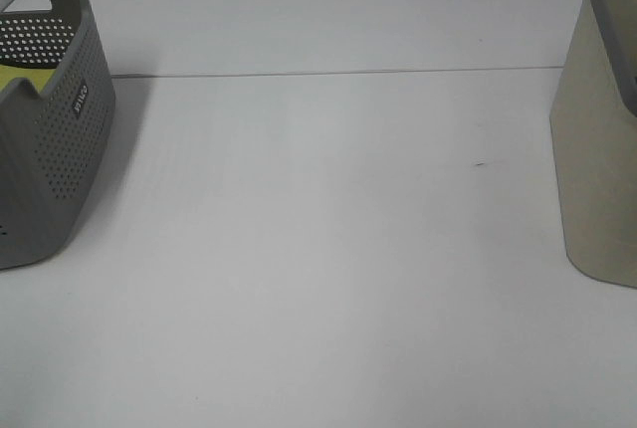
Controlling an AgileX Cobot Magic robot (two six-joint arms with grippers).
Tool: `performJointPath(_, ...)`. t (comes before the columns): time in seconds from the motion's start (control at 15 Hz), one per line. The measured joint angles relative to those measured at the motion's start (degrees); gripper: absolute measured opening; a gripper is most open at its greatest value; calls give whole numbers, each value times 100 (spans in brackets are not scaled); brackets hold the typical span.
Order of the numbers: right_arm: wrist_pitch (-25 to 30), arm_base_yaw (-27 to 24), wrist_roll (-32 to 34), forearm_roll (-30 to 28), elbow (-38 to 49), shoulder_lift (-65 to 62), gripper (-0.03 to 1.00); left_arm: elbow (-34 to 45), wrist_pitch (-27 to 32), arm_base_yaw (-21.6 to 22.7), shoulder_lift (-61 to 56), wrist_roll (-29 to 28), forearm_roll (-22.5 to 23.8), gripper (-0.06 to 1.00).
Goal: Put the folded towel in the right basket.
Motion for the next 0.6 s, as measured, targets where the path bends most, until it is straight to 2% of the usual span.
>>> performJointPath(0.13, 6, 0, 235, -556, 46, -498, 68, 0, 0, 0, 0, 0, 0, 99)
performJointPath(0.33, 52, 0, 275, -636, 401, -802, 76, 0, 0, 0, 0, 0, 0, 99)
performJointPath(0.53, 46, 0, 372, -705, 1175, -802, 89, 0, 0, 0, 0, 0, 0, 99)
performJointPath(0.6, 46, 0, 338, -779, 1874, -802, 95, 0, 0, 0, 0, 0, 0, 99)
